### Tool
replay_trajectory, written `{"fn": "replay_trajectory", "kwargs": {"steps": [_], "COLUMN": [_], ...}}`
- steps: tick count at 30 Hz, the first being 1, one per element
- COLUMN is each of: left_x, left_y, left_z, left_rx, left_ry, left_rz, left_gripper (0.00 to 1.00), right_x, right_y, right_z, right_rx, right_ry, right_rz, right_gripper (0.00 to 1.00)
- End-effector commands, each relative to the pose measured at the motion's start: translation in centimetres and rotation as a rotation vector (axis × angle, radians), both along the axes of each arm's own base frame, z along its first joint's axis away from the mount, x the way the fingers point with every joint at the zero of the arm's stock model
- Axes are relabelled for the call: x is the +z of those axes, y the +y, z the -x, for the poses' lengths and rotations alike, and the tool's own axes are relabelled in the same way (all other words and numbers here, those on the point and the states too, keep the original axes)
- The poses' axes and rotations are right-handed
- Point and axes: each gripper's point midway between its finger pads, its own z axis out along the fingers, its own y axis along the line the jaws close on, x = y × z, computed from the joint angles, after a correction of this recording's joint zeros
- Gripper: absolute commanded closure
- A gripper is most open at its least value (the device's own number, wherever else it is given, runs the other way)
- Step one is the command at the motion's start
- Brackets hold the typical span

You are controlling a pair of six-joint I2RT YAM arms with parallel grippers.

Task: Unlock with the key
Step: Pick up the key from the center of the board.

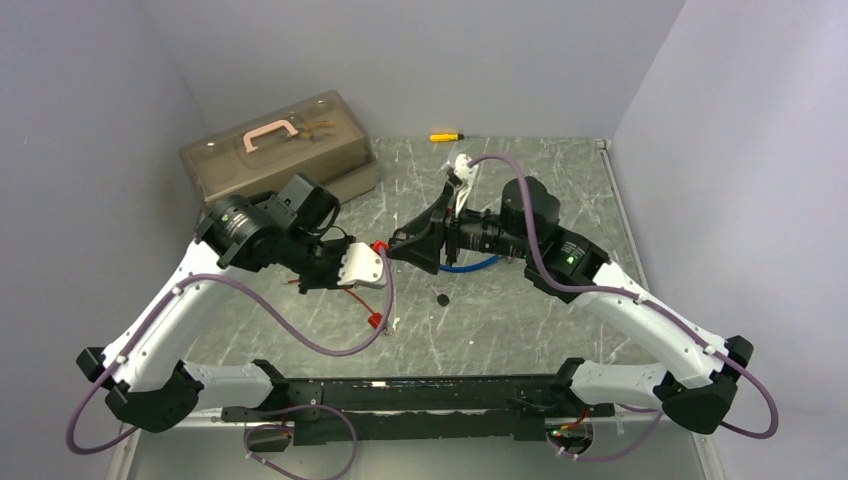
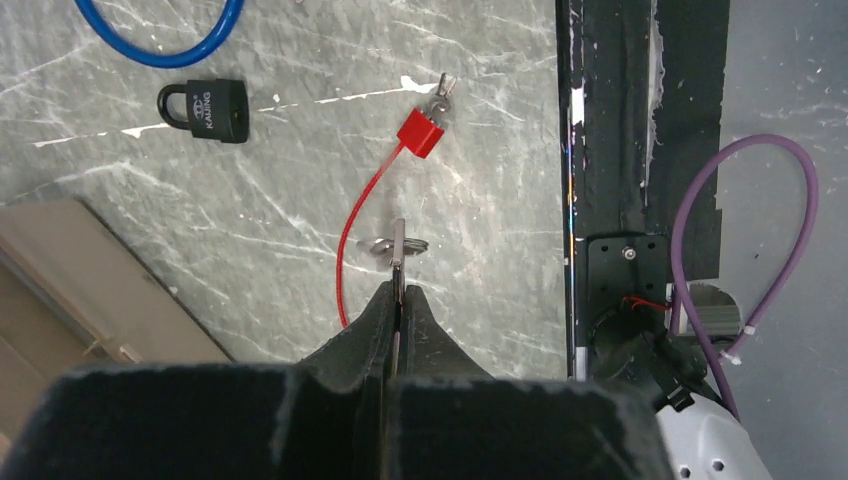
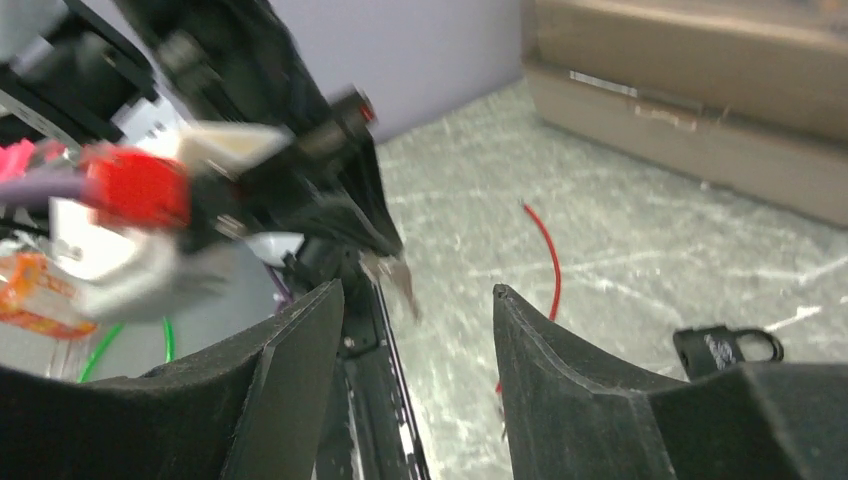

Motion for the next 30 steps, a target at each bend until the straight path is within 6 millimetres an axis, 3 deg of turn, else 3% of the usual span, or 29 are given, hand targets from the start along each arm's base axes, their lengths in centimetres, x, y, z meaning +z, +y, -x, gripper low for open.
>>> {"fn": "replay_trajectory", "kwargs": {"steps": [1,8,14,18,30], "left_x": [2.8,2.8,3.4,3.9,4.3], "left_y": [1.5,0.4,-0.7,-0.9,-0.6], "left_z": [2.0,2.1,2.5,2.8,3.5], "left_rx": [0.003,0.031,0.038,0.029,0.019], "left_ry": [-0.038,0.023,0.077,0.082,0.072], "left_rz": [0.044,0.051,0.089,0.113,0.131], "left_gripper": [1.00,1.00,1.00,1.00,1.00], "right_x": [-0.7,-2.6,-2.4,-2.5,-2.0], "right_y": [-0.3,1.3,4.0,5.3,6.6], "right_z": [1.3,3.1,4.9,4.5,4.1], "right_rx": [0.062,0.147,0.196,0.182,0.171], "right_ry": [-0.057,-0.071,-0.167,-0.199,-0.225], "right_rz": [0.017,0.032,-0.002,-0.003,-0.041], "right_gripper": [0.41,0.42,0.43,0.47,0.60]}}
